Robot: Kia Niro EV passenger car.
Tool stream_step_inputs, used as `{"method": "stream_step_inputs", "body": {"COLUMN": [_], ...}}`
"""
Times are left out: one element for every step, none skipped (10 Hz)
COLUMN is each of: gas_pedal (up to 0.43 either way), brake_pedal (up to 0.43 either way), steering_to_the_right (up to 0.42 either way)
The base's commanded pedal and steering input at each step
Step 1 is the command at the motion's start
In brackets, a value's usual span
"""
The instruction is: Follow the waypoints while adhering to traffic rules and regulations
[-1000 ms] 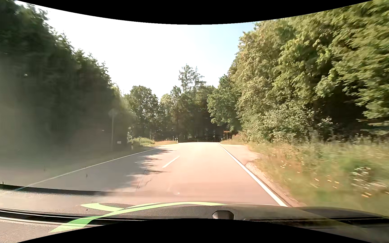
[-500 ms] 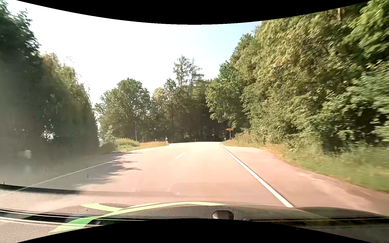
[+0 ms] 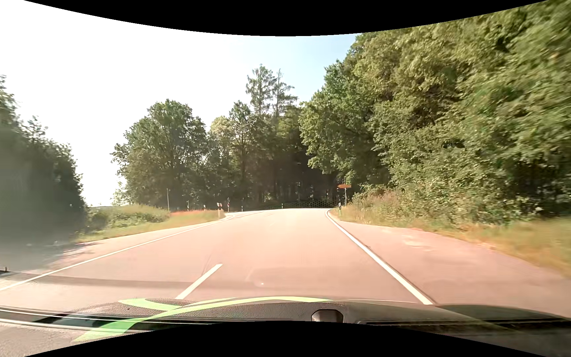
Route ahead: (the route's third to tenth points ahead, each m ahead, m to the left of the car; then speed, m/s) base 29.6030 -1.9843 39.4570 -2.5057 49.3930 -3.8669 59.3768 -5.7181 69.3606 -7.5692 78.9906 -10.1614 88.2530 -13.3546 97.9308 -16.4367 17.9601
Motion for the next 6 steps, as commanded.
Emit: {"method": "stream_step_inputs", "body": {"gas_pedal": [0.189,0.177,0.157,0.138,0.118,0.118], "brake_pedal": [0.000,0.000,0.000,0.000,0.000,0.000], "steering_to_the_right": [0.008,0.008,0.008,0.009,0.010,0.010]}}
